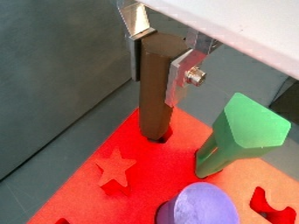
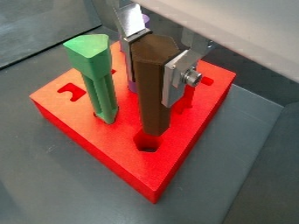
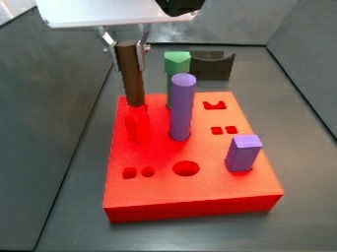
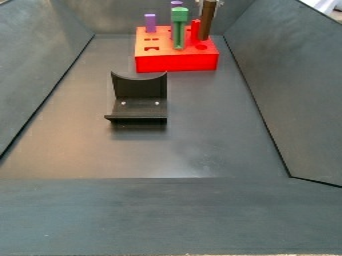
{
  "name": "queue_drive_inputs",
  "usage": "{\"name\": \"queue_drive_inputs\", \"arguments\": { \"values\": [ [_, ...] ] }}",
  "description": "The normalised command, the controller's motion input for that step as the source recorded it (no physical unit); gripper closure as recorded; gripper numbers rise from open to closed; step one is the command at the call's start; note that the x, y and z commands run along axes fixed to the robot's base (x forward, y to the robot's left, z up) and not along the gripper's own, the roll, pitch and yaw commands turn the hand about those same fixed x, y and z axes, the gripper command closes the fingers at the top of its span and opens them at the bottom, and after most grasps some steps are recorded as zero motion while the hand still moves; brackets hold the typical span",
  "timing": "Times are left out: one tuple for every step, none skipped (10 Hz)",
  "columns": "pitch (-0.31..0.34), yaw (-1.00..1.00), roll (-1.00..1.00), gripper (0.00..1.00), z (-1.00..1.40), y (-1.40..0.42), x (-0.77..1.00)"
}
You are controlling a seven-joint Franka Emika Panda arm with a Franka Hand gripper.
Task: Pick up the hexagon object. Move up. Move to above the board. Insert the hexagon object.
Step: Insert the hexagon object.
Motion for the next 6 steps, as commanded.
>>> {"name": "queue_drive_inputs", "arguments": {
  "values": [
    [-0.011, 0.01, 0.05, 1.00, -0.45, 0.00, 0.03],
    [-0.056, 0.01, 0.09, 1.00, -0.60, 0.05, 0.00],
    [-0.071, 0.03, 0.05, 1.00, -0.62, 0.08, 0.00],
    [-0.091, 0.03, 0.03, 1.00, -0.65, 0.11, 0.02],
    [-0.084, 0.05, 0.05, 1.00, -0.68, 0.19, 0.00],
    [-0.046, 0.06, 0.06, 1.00, -0.65, 0.20, -0.11]
  ]
}}
